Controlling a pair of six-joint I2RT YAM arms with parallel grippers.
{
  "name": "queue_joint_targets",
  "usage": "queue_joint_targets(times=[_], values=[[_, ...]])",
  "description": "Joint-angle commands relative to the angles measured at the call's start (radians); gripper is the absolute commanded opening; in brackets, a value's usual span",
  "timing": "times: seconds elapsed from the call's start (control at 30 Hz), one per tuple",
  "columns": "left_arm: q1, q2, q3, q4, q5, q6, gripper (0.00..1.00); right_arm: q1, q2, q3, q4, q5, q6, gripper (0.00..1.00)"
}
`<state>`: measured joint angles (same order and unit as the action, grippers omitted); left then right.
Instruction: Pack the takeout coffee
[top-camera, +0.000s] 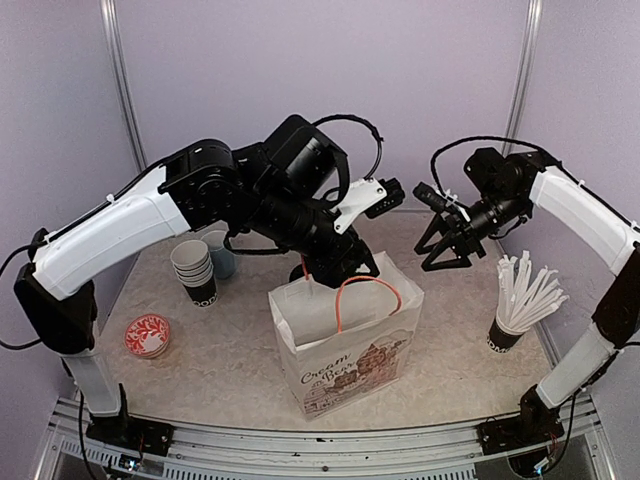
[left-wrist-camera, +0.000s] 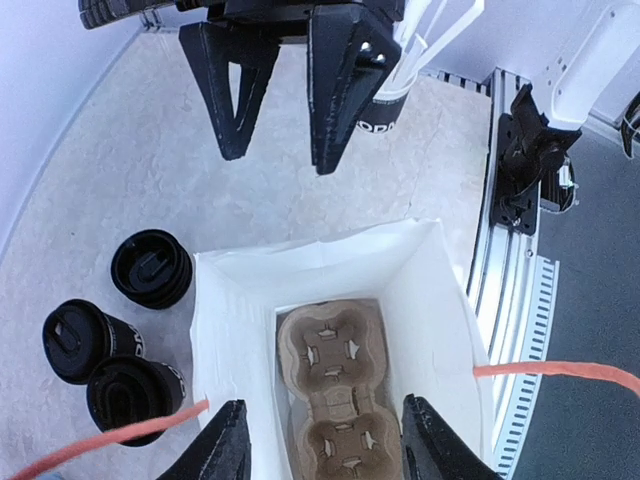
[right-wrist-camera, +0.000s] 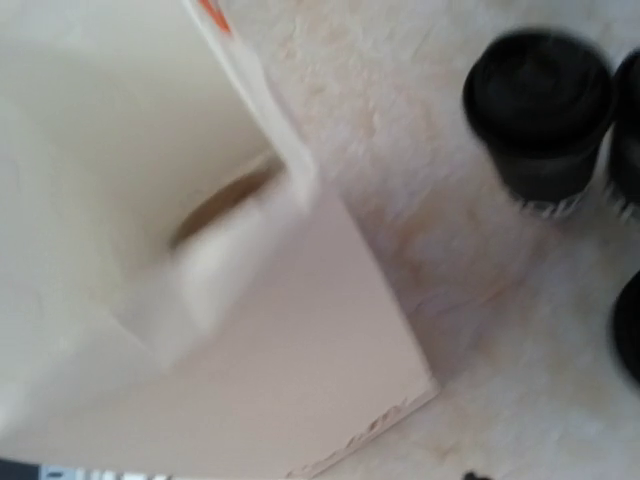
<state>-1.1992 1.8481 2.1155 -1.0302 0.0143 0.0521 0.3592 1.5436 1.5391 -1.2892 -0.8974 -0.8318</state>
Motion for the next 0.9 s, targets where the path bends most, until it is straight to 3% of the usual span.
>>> queue_joint_targets(times=[0.0,0.13,0.23,0.4,0.53,0.63,0.77,0.87], values=[[0.006,-0.133,-0.021,0.101,-0.034,0.025,0.52,0.036,0.036,0.132,-0.036,-0.044,-0.033,0.59],[0.015,-0.268,-0.143,0.197,-0.163,-0.007,0.6,0.127,0.103,0.268,-0.044,-0.028,-0.031,0.59],[0.086,-0.334,-0.224,0.233,-0.286,-0.103,0.64,0.21,0.158,0.345,-0.04,0.003,-0.023,0.59],[0.28,-0.43,-0.379,0.255,-0.255,-0.255,0.64,0.3,0.253,0.427,-0.014,0.073,0.003,0.59],[0.334,-0.487,-0.479,0.29,-0.211,-0.267,0.64,0.348,0.314,0.472,-0.01,0.09,0.011,0.56],[0.346,-0.495,-0.507,0.297,-0.201,-0.271,0.64,0.374,0.343,0.506,-0.028,0.083,0.007,0.48],[0.371,-0.491,-0.547,0.298,-0.191,-0.269,0.63,0.381,0.346,0.511,-0.041,0.079,0.003,0.2],[0.381,-0.474,-0.566,0.283,-0.191,-0.249,0.62,0.381,0.336,0.51,-0.062,0.093,-0.005,0.06]])
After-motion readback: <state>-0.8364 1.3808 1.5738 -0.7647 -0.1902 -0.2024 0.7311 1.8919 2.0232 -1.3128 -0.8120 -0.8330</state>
